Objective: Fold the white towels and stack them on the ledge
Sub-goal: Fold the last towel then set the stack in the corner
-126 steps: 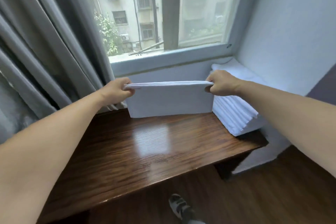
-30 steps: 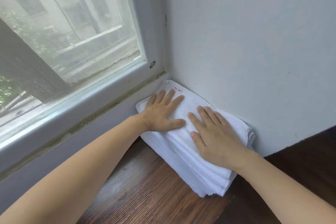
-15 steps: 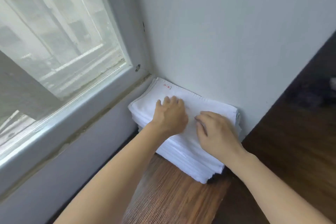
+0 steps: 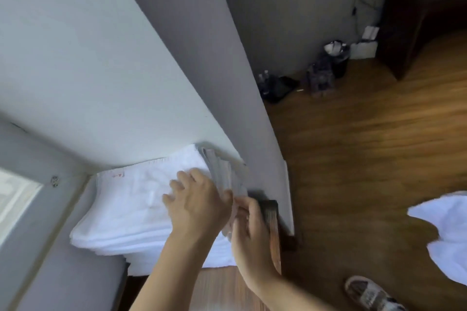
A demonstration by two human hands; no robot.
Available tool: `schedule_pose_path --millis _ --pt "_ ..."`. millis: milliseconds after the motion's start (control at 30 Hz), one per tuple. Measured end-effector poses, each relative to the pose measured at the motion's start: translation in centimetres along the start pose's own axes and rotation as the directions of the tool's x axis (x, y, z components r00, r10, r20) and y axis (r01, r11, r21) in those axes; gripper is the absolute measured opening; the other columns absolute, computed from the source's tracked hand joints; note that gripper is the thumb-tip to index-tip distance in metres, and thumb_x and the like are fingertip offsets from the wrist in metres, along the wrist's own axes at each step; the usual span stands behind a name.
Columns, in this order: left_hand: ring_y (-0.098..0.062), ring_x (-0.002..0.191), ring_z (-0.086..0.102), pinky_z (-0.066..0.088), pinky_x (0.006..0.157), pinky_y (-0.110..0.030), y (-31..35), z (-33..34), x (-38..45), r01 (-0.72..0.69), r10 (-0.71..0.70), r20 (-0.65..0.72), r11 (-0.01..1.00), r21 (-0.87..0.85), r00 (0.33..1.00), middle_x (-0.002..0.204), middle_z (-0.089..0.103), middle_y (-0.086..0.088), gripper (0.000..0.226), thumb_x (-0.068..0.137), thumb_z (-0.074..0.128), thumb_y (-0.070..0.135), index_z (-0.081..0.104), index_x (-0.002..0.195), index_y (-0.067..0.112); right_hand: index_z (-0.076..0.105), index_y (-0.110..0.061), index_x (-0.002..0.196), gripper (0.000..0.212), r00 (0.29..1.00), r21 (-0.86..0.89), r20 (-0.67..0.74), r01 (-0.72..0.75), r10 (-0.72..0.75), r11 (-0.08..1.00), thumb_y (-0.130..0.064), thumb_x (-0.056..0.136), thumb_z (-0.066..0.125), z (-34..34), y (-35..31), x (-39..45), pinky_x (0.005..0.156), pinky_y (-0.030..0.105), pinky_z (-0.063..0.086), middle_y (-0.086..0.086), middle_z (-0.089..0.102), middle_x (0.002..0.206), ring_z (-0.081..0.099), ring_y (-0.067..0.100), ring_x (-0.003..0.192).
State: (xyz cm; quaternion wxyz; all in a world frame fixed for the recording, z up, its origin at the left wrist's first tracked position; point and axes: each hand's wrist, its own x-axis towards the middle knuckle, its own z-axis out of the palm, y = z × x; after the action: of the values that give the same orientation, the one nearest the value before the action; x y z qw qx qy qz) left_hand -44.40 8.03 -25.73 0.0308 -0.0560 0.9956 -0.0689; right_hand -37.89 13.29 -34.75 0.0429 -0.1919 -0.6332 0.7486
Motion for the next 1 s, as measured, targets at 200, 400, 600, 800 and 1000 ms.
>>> schedule_pose_path --millis 200,400,600,800,1000 --pt "-0.028 0.111 0.052 0.045 0.082 -0.039 1.9 1.9 0.0 0.117 -0.093 -0.097 0.955 0.274 0.991 0.12 0.05 -0.009 0.1 0.081 0.042 0.085 0.03 0.137 0.003 0.047 -0.043 0.139 0.034 0.984 0.268 0.118 -0.158 0.131 0.95 -0.048 0.106 0.039 0.5 1.8 3.9 0.114 0.034 0.043 -0.013 0.06 0.137 0.055 0.006 0.13" --pt "-0.025 0.113 0.056 0.046 0.078 -0.038 -0.8 1.2 0.6 0.042 -0.004 -0.124 0.951 0.306 0.992 0.116 0.053 -0.003 0.067 0.092 0.033 0.062 0.033 0.132 0.008 -0.008 -0.036 0.16 0.058 0.941 0.084 0.318 0.097 -0.119 0.992 -0.042 0.106 0.012 3.2 0.3 5.0 0.128 0.028 -0.006 -0.024 -0.018 0.167 -0.019 -0.015 0.147" --pt "-0.026 0.114 0.053 0.047 0.091 -0.041 -1.1 0.9 0.4 0.045 -0.027 -0.051 0.912 0.407 0.998 0.122 0.049 -0.006 0.066 0.09 0.05 0.054 0.032 0.135 0.008 -0.01 -0.042 0.158 0.064 0.941 0.02 0.332 0.065 -0.068 0.998 -0.049 0.097 0.011 3.2 0.4 4.9 0.128 0.034 -0.008 -0.023 -0.021 0.166 -0.024 -0.01 0.148" --pt "-0.031 0.131 0.045 0.048 0.098 -0.043 2.3 1.6 -0.9 0.001 0.067 -0.101 0.831 0.557 0.993 0.152 0.035 -0.02 0.084 0.099 0.011 0.06 0.005 0.152 -0.005 -0.008 -0.023 0.163 0.068 0.91 0.049 0.299 -0.314 0.286 0.948 -0.052 0.105 0.009 3.2 1.6 5.8 0.128 0.038 -0.009 -0.009 -0.018 0.17 -0.022 0.006 0.154" --pt "-0.03 0.126 0.048 0.051 0.09 -0.041 -0.1 1.6 0.0 0.008 0.035 -0.058 0.793 0.609 0.998 0.143 0.04 -0.019 0.09 0.1 0.014 0.063 -0.001 0.15 -0.01 -0.009 -0.014 0.163 0.091 0.915 -0.066 0.277 -0.285 0.292 0.956 -0.055 0.085 0.012 4.4 0.6 6.1 0.126 0.038 -0.01 0.004 -0.013 0.172 -0.016 0.015 0.157"
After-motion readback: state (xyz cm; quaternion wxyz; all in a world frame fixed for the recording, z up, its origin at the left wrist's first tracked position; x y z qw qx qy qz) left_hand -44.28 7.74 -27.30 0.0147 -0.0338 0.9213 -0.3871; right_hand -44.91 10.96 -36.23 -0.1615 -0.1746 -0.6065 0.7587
